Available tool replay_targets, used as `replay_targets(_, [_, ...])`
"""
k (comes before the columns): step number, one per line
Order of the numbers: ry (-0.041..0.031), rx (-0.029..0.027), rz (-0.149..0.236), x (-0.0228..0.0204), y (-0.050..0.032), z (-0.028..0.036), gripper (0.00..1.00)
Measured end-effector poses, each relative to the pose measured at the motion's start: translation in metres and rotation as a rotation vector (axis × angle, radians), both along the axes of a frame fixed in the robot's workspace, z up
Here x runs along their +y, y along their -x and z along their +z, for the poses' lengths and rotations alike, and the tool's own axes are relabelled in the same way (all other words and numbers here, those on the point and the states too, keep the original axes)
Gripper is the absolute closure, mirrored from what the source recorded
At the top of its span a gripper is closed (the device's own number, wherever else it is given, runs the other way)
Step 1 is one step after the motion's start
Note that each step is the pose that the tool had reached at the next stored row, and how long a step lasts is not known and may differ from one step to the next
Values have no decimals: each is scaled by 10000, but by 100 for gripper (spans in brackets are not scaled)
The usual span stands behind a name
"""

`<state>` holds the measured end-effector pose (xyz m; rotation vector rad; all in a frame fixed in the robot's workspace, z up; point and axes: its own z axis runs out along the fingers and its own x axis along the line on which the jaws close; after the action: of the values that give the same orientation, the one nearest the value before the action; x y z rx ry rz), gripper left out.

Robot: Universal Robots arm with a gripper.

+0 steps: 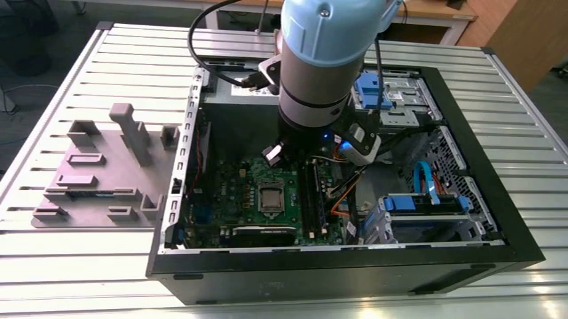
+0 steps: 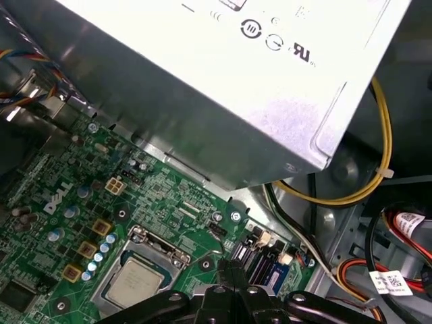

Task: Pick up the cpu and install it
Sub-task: 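Close the cpu cover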

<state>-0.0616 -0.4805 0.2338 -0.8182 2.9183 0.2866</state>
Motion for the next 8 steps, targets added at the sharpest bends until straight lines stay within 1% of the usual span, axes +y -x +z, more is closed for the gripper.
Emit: replay_targets(8, [1,0,0,1,-1,0,89])
